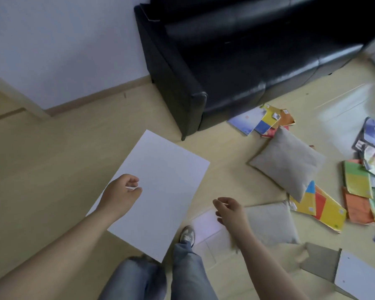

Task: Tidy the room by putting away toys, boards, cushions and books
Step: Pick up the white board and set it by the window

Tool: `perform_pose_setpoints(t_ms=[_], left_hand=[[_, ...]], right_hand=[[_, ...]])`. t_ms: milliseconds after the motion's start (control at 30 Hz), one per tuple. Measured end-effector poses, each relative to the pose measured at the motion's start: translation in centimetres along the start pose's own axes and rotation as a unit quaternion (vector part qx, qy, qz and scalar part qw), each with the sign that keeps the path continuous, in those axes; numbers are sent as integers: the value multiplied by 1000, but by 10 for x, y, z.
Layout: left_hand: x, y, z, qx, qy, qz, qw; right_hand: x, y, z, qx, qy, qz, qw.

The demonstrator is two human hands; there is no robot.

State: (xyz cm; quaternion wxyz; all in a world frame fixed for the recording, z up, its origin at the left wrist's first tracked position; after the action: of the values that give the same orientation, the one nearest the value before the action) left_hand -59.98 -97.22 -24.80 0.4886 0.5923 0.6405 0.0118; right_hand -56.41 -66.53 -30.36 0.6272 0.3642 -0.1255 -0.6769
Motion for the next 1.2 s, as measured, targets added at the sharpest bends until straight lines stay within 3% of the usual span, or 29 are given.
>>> perform_pose_setpoints(t_ms=[367,633,767,867,933,1100,1200], left_hand=[[1,-126,69,-32,-54,20,998],[12,-222,128,-65,-173,57,981],[31,-258,154,-101,-153,105,978],[36,-277,162,-96,-127,80,984],[35,-290,162,-89,-132,55,986],[46,-307,160,-104,-95,116,983],[52,-311,165,-101,-82,98,987]], right_hand=[[85,-61,-41,79,-2,-54,995],[170,-103,-89,153,-5,-69,986],[186,-126,-100,165,1,-140,976],[184,-136,-98,168,28,-195,966],[184,-144,-100,169,29,-199,965],[182,-160,-116,175,-1,-172,970],[181,-167,-129,179,-46,-143,972]])
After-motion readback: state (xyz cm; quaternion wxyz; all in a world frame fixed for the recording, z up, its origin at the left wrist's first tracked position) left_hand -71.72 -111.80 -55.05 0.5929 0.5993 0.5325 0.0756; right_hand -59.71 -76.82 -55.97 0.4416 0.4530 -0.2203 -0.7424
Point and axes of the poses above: each hand's wrist, its own y-axis away from the middle knuckle, its own x-axis out of the palm, z = x × y, the point moved 6 cm from there along -y, towards the middle knuckle, and after that the axes turned 8 degrees about -x, right-handed, at the moved point
